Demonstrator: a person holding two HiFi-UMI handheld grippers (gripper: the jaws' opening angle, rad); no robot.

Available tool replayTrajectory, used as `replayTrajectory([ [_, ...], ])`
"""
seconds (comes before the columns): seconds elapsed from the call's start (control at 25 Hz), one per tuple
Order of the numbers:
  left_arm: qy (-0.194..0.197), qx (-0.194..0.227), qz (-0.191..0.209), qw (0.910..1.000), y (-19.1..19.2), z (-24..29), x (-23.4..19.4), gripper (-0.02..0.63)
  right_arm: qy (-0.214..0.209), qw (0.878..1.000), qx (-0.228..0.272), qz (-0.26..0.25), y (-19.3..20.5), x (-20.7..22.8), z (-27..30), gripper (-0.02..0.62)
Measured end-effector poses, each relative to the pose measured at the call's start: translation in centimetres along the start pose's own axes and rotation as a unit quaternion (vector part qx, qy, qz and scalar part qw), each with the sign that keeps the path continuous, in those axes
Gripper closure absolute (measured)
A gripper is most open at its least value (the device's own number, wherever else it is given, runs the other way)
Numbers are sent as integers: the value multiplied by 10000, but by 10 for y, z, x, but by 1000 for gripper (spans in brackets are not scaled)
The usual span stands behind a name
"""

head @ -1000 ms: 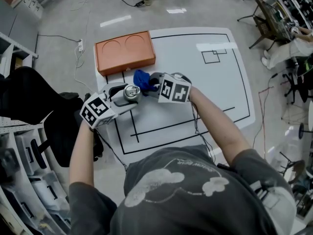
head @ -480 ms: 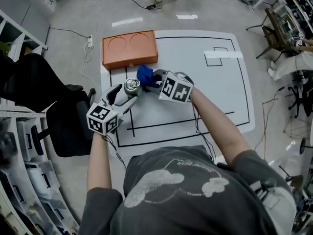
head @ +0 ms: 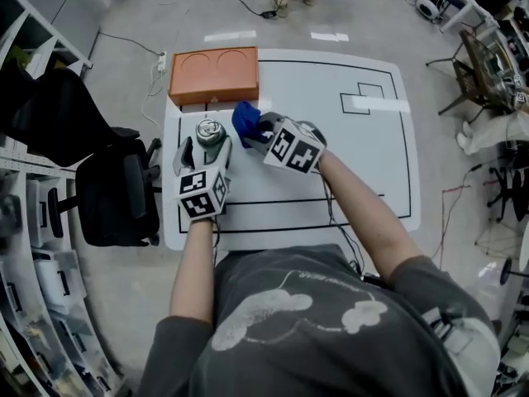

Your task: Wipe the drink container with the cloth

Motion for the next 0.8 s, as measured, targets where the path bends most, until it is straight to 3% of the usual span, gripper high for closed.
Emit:
replayTrajectory([
  [0.16,-555,-319,91,9979,3,11,-1,226,-6,10000,9,-48,7,-1,-12,551],
  [0.32,-529,-615,132,9966,11,14,0,262,5,10000,31,-72,8,1,-19,551],
  [0.6,147,-691,425,9966,11,13,2,264,-36,9996,139,-244,-6,9,-15,551],
  [0.8,1215,-898,880,9846,11,11,0,264,-214,9984,290,-438,-30,15,-8,551],
])
Point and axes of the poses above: the fingertips, and each gripper's own axes: z forward along the fingers, x to its right, y out of its underside, the point moved 1 cm from there along -z, backward along the fingers, and after that the axes turned 5 degrees about x, right-handed, at the moved point
